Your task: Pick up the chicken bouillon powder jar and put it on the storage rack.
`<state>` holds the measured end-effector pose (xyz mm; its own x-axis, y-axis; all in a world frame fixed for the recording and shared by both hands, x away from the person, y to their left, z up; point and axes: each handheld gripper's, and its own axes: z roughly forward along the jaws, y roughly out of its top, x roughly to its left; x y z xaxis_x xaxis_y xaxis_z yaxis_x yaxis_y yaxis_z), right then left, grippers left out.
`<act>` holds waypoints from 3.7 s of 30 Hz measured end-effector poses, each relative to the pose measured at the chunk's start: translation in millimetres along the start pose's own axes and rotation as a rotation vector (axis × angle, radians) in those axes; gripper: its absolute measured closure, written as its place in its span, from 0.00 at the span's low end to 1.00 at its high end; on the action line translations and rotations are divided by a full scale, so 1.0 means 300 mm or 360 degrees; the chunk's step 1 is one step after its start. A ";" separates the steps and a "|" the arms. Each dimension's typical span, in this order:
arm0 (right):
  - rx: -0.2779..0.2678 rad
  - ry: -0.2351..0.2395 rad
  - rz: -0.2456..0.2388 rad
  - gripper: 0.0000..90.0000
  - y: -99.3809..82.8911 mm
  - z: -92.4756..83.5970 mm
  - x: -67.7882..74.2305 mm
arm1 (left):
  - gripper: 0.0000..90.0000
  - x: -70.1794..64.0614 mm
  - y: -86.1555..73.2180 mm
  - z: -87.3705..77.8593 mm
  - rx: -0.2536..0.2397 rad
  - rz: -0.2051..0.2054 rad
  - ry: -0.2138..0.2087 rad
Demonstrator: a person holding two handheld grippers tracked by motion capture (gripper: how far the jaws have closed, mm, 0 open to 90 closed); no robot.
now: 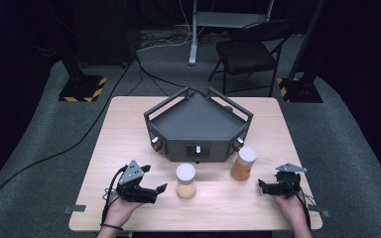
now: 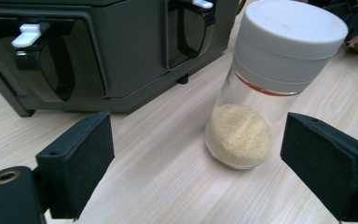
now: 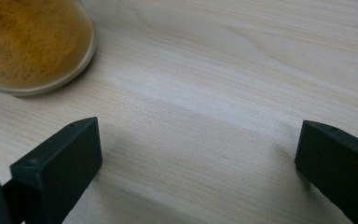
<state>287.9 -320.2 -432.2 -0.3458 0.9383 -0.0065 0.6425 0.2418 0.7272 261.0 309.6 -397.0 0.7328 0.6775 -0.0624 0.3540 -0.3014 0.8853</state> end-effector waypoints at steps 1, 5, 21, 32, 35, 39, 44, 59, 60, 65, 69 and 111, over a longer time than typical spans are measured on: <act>0.0000 0.0000 0.0000 0.00 0.000 0.000 0.000 | 0.10 -0.004 0.002 0.004 -0.0006 0.0006 -0.0009; 0.0000 0.0000 0.0000 0.00 0.000 0.000 0.000 | 0.09 -0.013 0.006 0.014 -0.0016 0.0013 -0.0024; -0.0001 -0.0001 0.0001 0.00 -0.001 0.000 0.001 | 0.08 -0.059 0.020 0.076 -0.0045 0.0012 -0.0086; -0.0001 -0.0003 0.0002 0.00 -0.001 -0.001 0.001 | 0.11 -0.079 0.046 0.121 -0.0028 0.0036 -0.0107; -0.0001 -0.0002 0.0002 0.00 -0.001 0.000 0.001 | 0.12 -0.079 0.048 0.131 -0.0027 0.0034 -0.0119; -0.0001 -0.0002 0.0002 0.00 -0.001 0.000 0.001 | 0.15 -0.080 0.054 0.143 -0.0036 0.0038 -0.0138; -0.0001 -0.0001 0.0002 0.00 0.000 0.000 0.001 | 0.19 -0.081 0.062 0.159 -0.0042 0.0061 -0.0162; 0.0000 0.0001 -0.0001 0.00 0.001 0.000 -0.001 | 0.34 -0.089 0.069 0.218 -0.0054 0.0109 -0.0166; 0.0000 0.0002 -0.0001 0.00 0.001 0.000 -0.001 | 0.37 -0.086 0.064 0.218 -0.0063 0.0103 -0.0167; 0.0000 0.0002 -0.0001 0.00 0.000 0.000 -0.001 | 0.37 -0.093 0.050 0.217 -0.0085 0.0102 -0.0155; 0.0000 0.0002 -0.0001 0.00 0.001 0.000 -0.001 | 0.37 -0.095 0.051 0.216 -0.0084 0.0102 -0.0150; 0.0002 0.0004 -0.0003 0.00 0.002 0.001 -0.002 | 0.37 -0.067 0.177 0.126 -0.0192 0.0112 -0.0117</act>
<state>288.5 -320.6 -431.9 -0.3488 0.9372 -0.0064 0.6424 0.2441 0.7265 287.0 254.5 -366.3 0.7956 0.6052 -0.0282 0.2313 -0.2604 0.9374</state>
